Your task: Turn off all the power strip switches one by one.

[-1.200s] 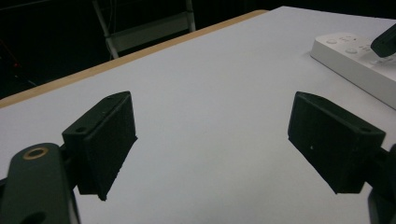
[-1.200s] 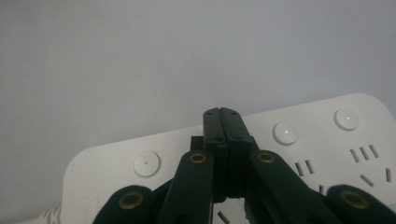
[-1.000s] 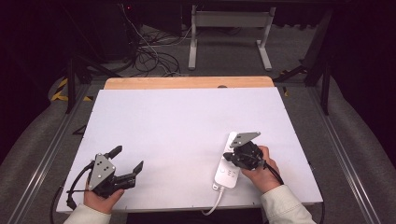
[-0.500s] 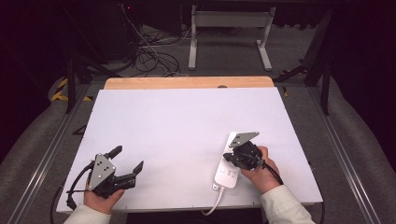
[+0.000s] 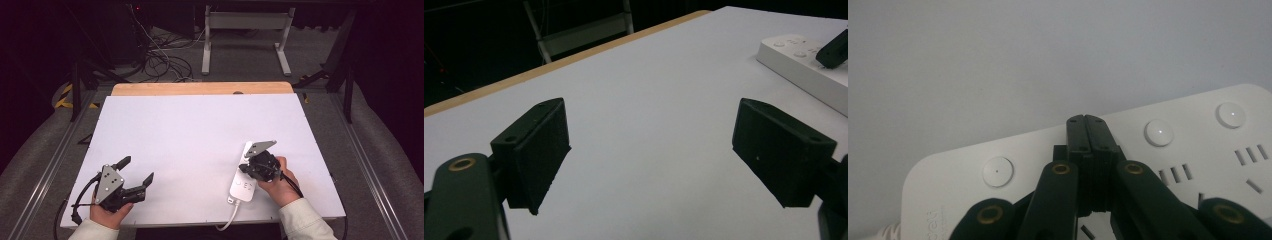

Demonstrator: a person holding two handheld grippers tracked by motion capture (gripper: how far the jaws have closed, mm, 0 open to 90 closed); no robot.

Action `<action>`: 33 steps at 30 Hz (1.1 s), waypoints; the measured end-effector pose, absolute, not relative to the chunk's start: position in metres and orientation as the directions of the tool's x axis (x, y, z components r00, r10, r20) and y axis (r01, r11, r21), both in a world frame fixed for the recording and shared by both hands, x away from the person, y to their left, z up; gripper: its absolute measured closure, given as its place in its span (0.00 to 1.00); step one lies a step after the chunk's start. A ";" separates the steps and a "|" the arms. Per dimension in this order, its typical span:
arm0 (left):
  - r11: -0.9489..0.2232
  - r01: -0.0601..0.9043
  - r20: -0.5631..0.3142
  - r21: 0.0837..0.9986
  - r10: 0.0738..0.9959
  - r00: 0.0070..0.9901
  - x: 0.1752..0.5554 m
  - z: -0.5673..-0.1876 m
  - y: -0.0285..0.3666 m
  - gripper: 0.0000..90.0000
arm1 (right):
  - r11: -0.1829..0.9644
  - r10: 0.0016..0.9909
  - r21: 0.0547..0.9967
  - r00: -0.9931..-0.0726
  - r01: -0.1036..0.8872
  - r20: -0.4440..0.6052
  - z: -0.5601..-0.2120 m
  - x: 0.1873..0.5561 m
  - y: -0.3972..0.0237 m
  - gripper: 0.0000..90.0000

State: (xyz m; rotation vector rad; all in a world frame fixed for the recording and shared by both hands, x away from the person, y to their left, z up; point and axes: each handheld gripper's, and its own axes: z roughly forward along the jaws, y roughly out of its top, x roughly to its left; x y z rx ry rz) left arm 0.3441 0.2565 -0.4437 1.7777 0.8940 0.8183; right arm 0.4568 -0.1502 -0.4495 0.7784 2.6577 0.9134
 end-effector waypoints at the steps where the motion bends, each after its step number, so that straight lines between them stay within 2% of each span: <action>1: -0.281 0.213 0.139 0.936 0.850 0.509 0.344 -0.444 0.256 0.17 | 0.666 0.552 0.620 -0.833 0.413 -0.039 -0.450 0.457 -0.150 1.00; 7: -0.284 0.212 0.142 0.935 0.848 0.510 0.344 -0.443 0.257 0.17 | 0.671 0.540 0.634 -0.839 0.384 -0.063 -0.449 0.454 -0.149 1.00; 12: -0.278 0.214 0.136 0.936 0.849 0.510 0.345 -0.444 0.258 0.17 | 0.575 0.538 0.745 -0.843 0.337 -0.033 -0.427 0.448 -0.159 1.00; 33: -0.281 0.212 0.140 0.936 0.850 0.508 0.345 -0.444 0.257 0.17 | 0.571 0.544 0.754 -0.838 0.323 -0.053 -0.422 0.452 -0.163 1.00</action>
